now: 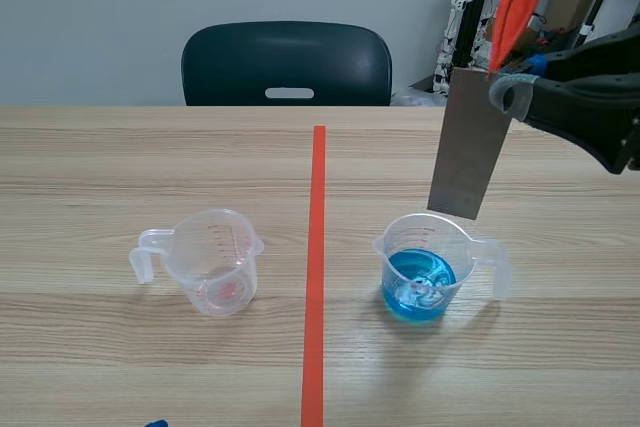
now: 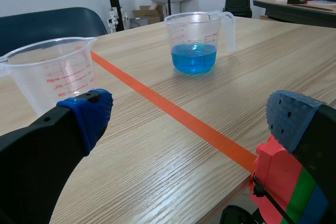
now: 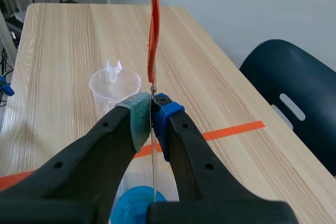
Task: Do the redox reaction experiment. lower the plate into the blue solution
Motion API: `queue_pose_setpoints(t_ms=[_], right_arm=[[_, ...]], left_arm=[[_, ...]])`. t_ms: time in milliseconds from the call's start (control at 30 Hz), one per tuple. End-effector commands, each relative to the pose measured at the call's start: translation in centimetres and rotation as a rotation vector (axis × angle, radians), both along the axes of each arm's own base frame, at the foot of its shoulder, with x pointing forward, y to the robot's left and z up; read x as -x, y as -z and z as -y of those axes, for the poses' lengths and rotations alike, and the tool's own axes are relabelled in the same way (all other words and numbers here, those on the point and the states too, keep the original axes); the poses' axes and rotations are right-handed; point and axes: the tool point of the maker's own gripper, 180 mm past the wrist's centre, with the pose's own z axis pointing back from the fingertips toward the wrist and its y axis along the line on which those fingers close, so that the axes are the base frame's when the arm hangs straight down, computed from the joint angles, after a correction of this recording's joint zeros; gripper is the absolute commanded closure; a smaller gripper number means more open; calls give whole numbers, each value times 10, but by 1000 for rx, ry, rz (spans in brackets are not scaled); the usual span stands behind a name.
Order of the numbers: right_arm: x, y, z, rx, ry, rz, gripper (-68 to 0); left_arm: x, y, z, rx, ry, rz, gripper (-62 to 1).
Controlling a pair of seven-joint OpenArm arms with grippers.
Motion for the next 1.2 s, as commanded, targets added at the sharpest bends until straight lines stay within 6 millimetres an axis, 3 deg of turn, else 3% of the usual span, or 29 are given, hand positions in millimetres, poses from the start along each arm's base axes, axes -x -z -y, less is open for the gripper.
queue_pose_setpoints(t_ms=[0,1167], right_arm=[[-3,-15,-2,-30,-9,38,-6],[-11,49,-10,-13,52,-57,-6]], left_arm=[[0,-11,-1,30,-1,47,-617],[0,-11,-2,28,0,47,-617]])
